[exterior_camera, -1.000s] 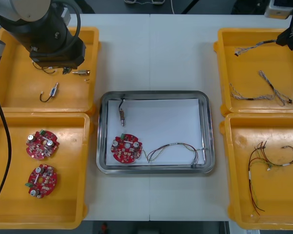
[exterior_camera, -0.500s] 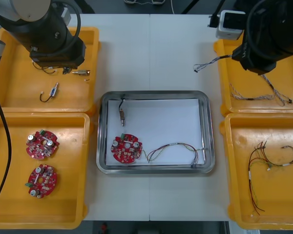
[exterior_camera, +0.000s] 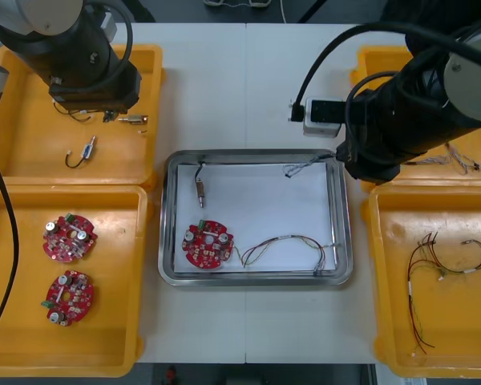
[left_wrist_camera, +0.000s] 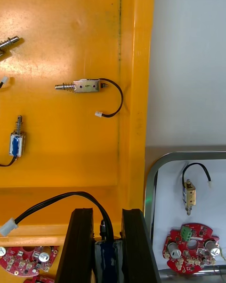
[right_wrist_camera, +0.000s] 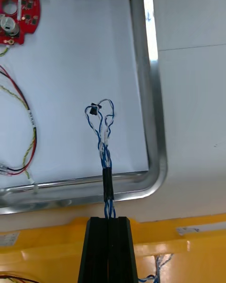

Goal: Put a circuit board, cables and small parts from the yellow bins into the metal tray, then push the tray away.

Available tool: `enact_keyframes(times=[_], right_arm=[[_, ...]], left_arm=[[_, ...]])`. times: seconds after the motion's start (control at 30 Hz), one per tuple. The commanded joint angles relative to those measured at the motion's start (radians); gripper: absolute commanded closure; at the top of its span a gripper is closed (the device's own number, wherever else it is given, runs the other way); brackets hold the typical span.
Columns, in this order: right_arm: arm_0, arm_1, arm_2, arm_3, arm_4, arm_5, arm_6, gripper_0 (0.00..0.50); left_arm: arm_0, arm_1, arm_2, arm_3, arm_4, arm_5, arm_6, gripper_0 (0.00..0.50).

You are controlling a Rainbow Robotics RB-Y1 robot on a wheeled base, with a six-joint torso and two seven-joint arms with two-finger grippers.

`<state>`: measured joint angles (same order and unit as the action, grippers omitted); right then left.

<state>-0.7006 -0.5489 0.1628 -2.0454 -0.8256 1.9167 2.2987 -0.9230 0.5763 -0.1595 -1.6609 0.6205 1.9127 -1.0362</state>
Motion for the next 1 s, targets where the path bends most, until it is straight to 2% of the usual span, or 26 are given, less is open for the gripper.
enact_keyframes(times=[0.03, 0.33, 0.47, 0.67, 1.0], right_arm=[[0.033, 0.050, 0.073, -0.032, 0.057, -0.018, -0.018, 0.500], [0.075, 0.099, 0.149, -0.032, 0.160, -0.084, -0.016, 0.500], [0.115, 0.101, 0.167, -0.032, 0.184, -0.136, -0.010, 0.500], [0.147, 0.101, 0.231, -0.024, 0.276, -0.191, 0.001, 0.500], [0.148, 0.101, 0.261, 0.076, 0.296, -0.306, 0.022, 0.500]], left_arm=[[-0.028, -0.004, 0.031, -0.034, 0.008, 0.007, 0.102, 0.499], [-0.028, -0.004, 0.031, -0.034, 0.010, 0.007, 0.102, 0.498], [-0.028, -0.004, 0.031, -0.034, 0.010, 0.007, 0.102, 0.498], [-0.028, -0.004, 0.032, -0.034, 0.010, 0.007, 0.102, 0.499], [-0.028, -0.004, 0.031, -0.034, 0.010, 0.007, 0.102, 0.499]])
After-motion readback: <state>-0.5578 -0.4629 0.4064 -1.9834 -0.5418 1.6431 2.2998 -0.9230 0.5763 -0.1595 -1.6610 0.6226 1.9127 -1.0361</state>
